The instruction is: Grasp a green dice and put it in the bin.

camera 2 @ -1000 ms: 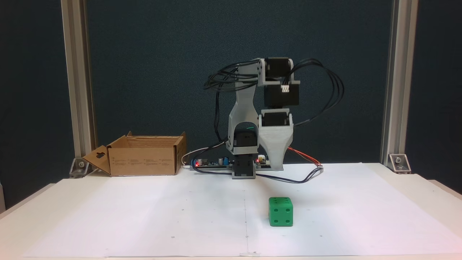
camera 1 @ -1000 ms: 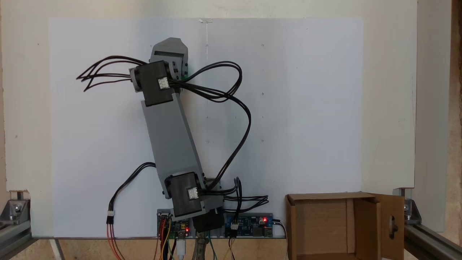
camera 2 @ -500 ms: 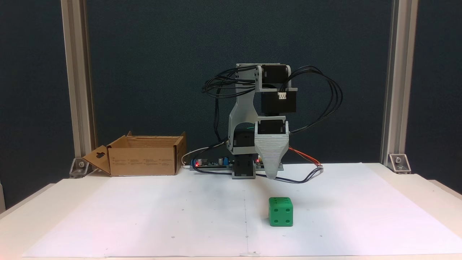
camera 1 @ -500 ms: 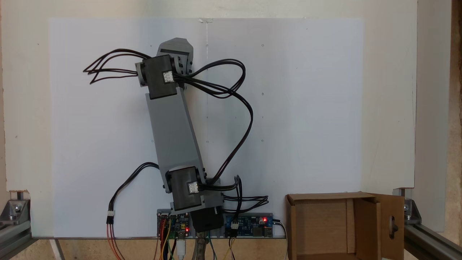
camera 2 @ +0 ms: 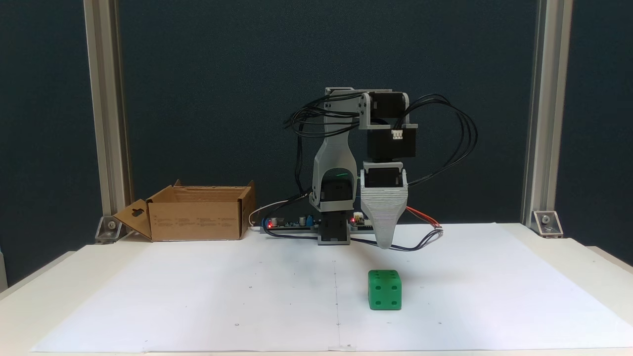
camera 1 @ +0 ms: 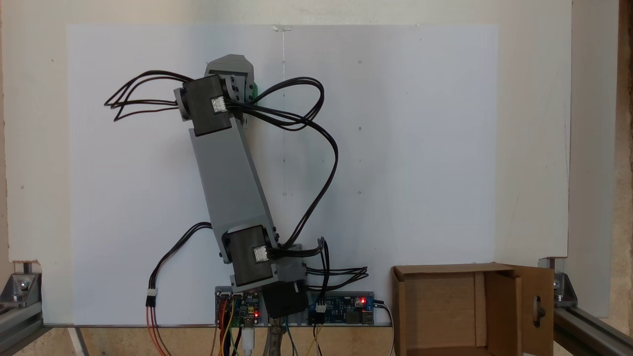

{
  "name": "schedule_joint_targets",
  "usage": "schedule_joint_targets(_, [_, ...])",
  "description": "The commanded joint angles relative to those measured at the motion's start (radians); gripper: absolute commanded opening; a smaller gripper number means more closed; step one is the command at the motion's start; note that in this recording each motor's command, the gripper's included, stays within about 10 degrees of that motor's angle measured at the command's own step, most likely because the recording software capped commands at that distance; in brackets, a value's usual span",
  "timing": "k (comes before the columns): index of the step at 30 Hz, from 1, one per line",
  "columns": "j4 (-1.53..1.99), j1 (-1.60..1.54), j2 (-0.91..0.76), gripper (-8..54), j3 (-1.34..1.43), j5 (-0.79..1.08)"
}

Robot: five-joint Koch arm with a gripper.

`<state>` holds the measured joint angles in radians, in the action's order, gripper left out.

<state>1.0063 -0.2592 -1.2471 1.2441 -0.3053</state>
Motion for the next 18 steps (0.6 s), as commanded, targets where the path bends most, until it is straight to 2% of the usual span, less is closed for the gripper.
schedule_joint_targets(1, [-0.011,-0.002,-0.009,43.9,-0.025,0.011])
schedule_joint_targets(18, [-0.017,-0.011,-0.002,43.9,0.002,0.011])
